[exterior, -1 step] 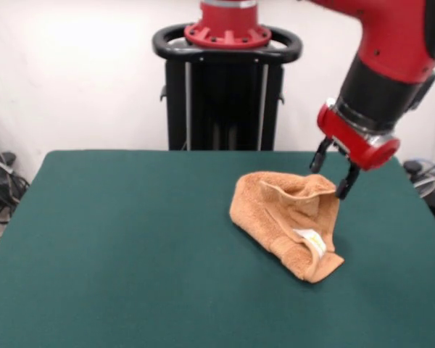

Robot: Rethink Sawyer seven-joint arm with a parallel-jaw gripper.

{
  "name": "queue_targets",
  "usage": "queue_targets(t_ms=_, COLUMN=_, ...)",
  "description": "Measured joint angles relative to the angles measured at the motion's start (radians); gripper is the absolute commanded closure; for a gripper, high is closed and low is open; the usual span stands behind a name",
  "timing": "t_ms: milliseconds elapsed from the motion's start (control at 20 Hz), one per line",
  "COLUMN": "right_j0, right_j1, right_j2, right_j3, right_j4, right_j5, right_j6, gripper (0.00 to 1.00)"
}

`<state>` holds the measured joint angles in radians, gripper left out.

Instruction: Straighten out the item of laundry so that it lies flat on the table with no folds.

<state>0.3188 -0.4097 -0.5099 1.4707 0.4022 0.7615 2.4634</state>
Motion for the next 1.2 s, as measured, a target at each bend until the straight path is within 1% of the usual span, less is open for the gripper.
queue_targets(t_ms=150, right_j0=-0.003, right_j1=0.017, right_j2=0.000, right_j3=0.000, right_j4=0.000, right_j5=-0.027, right_j6=0.000, gripper=0.00)
queue_targets(t_ms=500, right_j0=-0.011, right_j1=0.055, right_j2=0.000, right_j3=0.003, right_j4=0.000, right_j5=-0.151, right_j6=0.000, gripper=0.00)
queue_targets(t_ms=750, right_j0=-0.018, right_j1=0.064, right_j2=0.000, right_j3=0.003, right_j4=-0.002, right_j5=-0.175, right_j6=0.000, gripper=0.00)
queue_targets(t_ms=950, right_j0=-0.024, right_j1=0.071, right_j2=0.000, right_j3=0.002, right_j4=-0.039, right_j5=-0.178, right_j6=0.000, gripper=0.00)
queue_targets(t_ms=1050, right_j0=-0.029, right_j1=0.077, right_j2=0.000, right_j3=-0.004, right_j4=-0.090, right_j5=-0.178, right_j6=0.000, gripper=0.00)
queue_targets(t_ms=1100, right_j0=-0.031, right_j1=0.081, right_j2=0.000, right_j3=-0.006, right_j4=-0.116, right_j5=-0.177, right_j6=0.000, gripper=1.00)
queue_targets(t_ms=1200, right_j0=-0.033, right_j1=0.092, right_j2=-0.005, right_j3=-0.019, right_j4=-0.166, right_j5=-0.158, right_j6=0.000, gripper=1.00)
